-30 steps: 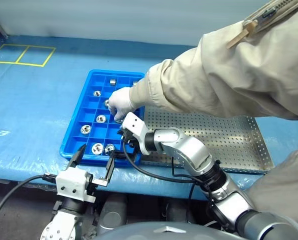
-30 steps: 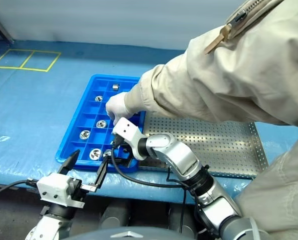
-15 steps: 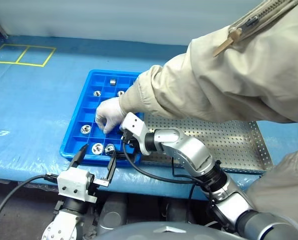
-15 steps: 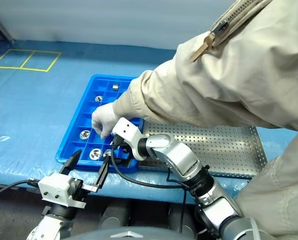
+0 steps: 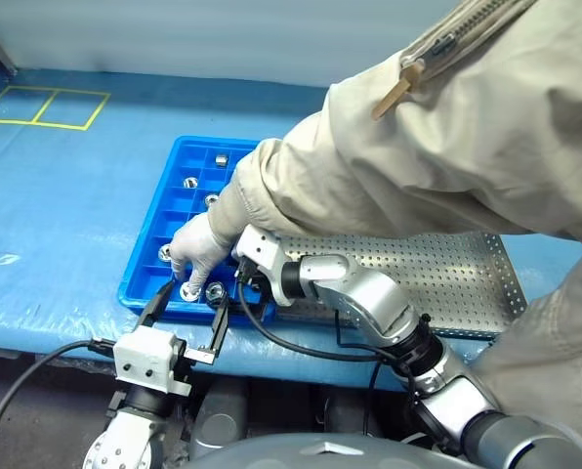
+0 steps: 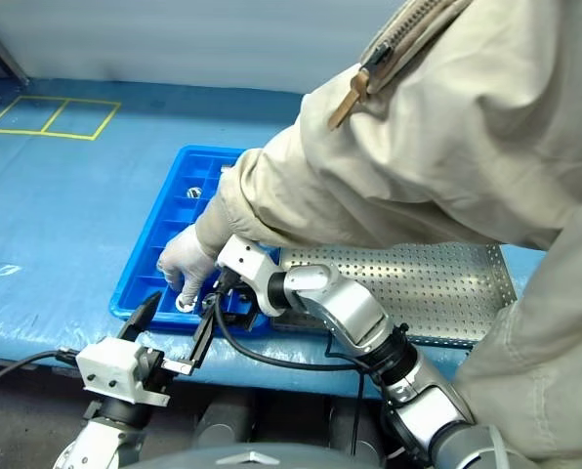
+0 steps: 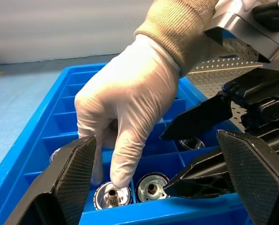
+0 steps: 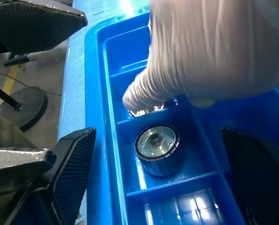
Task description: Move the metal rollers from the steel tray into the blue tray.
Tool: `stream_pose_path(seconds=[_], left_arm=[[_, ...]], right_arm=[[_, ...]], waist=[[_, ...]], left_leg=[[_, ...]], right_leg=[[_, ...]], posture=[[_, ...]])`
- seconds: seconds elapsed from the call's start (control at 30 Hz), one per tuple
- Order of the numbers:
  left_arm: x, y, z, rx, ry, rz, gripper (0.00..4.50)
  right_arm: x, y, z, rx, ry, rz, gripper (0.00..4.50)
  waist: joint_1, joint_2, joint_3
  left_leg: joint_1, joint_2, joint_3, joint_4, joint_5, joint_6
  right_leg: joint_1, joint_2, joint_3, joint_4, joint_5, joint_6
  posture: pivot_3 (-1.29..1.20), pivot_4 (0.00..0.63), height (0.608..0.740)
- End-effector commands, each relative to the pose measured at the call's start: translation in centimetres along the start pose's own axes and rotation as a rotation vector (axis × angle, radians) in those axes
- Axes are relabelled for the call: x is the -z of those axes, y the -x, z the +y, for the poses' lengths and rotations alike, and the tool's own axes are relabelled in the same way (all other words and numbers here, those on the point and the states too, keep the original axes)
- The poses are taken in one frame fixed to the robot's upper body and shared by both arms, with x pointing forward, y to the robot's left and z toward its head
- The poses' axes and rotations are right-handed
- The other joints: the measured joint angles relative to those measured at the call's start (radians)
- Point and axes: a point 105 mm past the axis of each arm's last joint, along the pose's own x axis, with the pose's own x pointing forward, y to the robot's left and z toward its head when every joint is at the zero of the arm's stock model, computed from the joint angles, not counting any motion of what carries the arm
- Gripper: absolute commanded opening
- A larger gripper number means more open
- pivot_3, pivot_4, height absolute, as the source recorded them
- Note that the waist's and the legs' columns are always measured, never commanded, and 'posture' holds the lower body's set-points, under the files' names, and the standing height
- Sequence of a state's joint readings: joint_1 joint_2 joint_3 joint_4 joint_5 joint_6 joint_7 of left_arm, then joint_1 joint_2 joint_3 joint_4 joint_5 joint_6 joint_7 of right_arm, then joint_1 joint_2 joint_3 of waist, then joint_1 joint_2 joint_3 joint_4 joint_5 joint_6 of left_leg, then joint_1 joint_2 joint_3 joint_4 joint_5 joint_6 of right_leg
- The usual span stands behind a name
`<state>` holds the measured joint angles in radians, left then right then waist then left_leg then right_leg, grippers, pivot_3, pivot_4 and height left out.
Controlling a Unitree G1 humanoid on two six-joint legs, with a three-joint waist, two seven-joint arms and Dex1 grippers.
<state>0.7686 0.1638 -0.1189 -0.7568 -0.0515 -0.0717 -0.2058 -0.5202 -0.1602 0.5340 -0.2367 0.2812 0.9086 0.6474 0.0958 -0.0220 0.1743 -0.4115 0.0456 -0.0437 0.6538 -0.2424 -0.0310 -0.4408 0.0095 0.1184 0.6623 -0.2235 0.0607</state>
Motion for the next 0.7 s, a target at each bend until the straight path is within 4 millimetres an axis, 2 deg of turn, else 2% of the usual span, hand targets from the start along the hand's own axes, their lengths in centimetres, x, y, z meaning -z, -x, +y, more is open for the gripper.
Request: stream_pose_path(seconds=[0.03,0.7], left_arm=[[-0.37,0.03,-0.17,0.013,0.004,-0.014,4.5],[-0.34,0.03,-0.46,0.03,0.012,-0.013,4.5]], right_arm=[[-1.02,0.32,0.37,-0.009,0.021,-0.04,4.49],[-1.01,0.28,0.49,-0.016,0.027,-0.038,4.49]], waist=[[0.0,0.0,0.0],[-0.002,0.0,0.0]], left_leg=[[0.0,0.0,0.0,0.0,0.0,0.0],[0.0,0.0,0.0,0.003,0.0,0.0]], right_leg=[[0.0,0.0,0.0,0.0,0.0,0.0],[0.001,0.0,0.0,0.001,0.0,0.0]], posture=[[0.34,0.15,0.74],[0.34,0.15,0.74]])
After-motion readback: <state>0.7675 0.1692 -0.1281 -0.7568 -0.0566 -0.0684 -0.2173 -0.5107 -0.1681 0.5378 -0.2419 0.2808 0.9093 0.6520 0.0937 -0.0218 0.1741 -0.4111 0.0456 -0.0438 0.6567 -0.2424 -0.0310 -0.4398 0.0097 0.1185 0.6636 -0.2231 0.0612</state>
